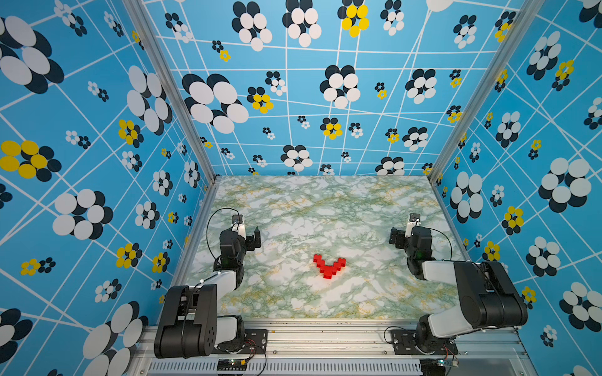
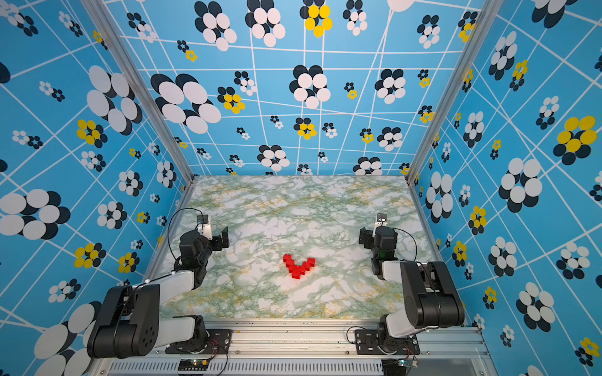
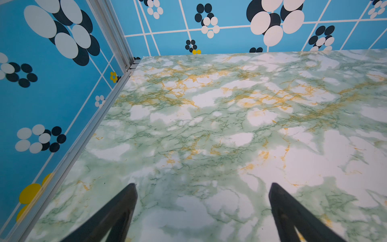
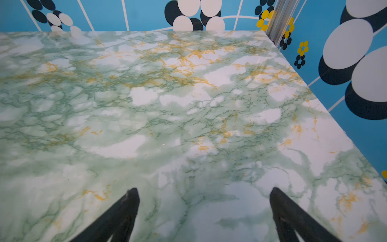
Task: Assemble the letter v with lego
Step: Reset both arms
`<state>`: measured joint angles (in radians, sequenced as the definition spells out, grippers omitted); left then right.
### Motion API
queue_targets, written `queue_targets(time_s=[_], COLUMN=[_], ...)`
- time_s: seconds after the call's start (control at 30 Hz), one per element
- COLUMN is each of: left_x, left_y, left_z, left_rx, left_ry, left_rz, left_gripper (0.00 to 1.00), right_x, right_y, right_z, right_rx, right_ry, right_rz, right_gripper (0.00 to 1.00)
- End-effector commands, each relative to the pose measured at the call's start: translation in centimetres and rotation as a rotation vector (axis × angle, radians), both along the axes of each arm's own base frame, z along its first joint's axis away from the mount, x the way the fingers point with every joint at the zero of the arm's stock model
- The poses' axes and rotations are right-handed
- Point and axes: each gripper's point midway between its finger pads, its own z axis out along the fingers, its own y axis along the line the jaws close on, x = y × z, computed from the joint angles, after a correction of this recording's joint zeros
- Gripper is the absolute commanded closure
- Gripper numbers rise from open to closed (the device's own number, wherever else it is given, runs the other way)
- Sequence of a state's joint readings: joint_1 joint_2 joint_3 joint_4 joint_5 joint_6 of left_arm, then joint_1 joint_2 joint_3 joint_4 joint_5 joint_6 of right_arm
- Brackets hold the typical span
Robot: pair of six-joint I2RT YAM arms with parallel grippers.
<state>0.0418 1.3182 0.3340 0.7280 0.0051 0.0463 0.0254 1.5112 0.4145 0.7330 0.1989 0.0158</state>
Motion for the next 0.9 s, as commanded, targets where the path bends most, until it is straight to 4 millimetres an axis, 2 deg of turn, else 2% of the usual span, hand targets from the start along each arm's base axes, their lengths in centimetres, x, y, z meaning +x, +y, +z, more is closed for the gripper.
queue_targets(time_s=[0.0, 0.17, 0.27, 0.37, 0.5, 0.87], left_x=[0.0, -0.2, -0.1, 1.7, 2.8, 2.7], left_y=[0.1, -0.1, -2.2, -2.6, -2.7, -2.8], left_z=[1.0, 1.2, 1.8, 0.7, -1.7, -2.0], left_rx=[0.004, 0.010, -0.035, -0.034, -0.023, -0.024], left_ry=[-0.036, -0.050, -0.096, -0.064, -0.013, -0.016], left_rz=[-0.006, 0.015, -0.065, -0.064, -0.059, -0.066], left_gripper=[0.01, 0.01, 0.00, 0.01, 0.01, 0.00], right_x=[0.6, 0.6, 0.6, 0.6, 0.6, 0.7], right_y=[0.3, 0.3, 0.3, 0.3, 0.3, 0.4], right_z=[1.2, 1.2, 1.2, 1.2, 1.3, 1.2], right_rx=[0.022, 0.022, 0.023, 0.023, 0.023, 0.024], right_ry=[-0.054, -0.055, -0.056, -0.056, -0.057, -0.050], right_rz=[0.011, 0.011, 0.011, 0.011, 0.012, 0.013], right_gripper=[0.01, 0.01, 0.01, 0.01, 0.01, 0.01])
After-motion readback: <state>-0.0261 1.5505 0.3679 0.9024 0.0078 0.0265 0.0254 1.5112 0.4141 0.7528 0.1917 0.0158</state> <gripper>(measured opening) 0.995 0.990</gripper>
